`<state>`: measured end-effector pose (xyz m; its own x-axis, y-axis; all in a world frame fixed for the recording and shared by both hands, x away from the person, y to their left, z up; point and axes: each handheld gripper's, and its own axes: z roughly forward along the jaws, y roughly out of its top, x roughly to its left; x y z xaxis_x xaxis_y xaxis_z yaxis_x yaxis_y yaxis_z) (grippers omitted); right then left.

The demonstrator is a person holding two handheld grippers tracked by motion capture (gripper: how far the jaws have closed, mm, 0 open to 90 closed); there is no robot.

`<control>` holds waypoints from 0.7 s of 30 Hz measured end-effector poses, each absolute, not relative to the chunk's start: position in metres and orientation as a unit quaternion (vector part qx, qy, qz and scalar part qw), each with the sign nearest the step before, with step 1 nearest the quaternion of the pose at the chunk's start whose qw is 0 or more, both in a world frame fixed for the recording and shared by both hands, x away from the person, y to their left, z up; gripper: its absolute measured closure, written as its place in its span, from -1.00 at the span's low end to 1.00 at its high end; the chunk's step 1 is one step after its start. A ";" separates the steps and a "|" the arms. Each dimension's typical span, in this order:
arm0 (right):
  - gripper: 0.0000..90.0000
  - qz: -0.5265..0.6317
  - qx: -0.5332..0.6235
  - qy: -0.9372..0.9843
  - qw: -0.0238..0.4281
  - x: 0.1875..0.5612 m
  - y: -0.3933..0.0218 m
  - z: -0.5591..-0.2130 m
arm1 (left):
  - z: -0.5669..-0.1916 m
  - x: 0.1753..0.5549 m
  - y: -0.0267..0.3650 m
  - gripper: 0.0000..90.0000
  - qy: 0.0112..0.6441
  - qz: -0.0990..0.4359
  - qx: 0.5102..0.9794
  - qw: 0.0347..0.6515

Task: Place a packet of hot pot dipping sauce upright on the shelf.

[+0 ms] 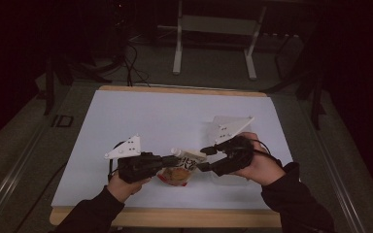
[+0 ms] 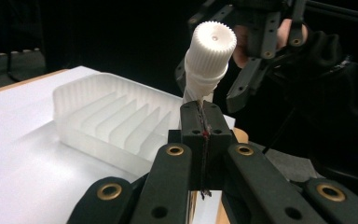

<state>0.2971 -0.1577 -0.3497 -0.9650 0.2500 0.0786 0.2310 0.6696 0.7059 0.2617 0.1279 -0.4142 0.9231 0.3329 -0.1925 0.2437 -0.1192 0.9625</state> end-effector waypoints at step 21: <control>0.99 0.349 0.080 0.933 0.025 0.298 -0.154 -0.343 | -0.414 0.259 0.119 0.99 0.189 0.041 0.750 0.633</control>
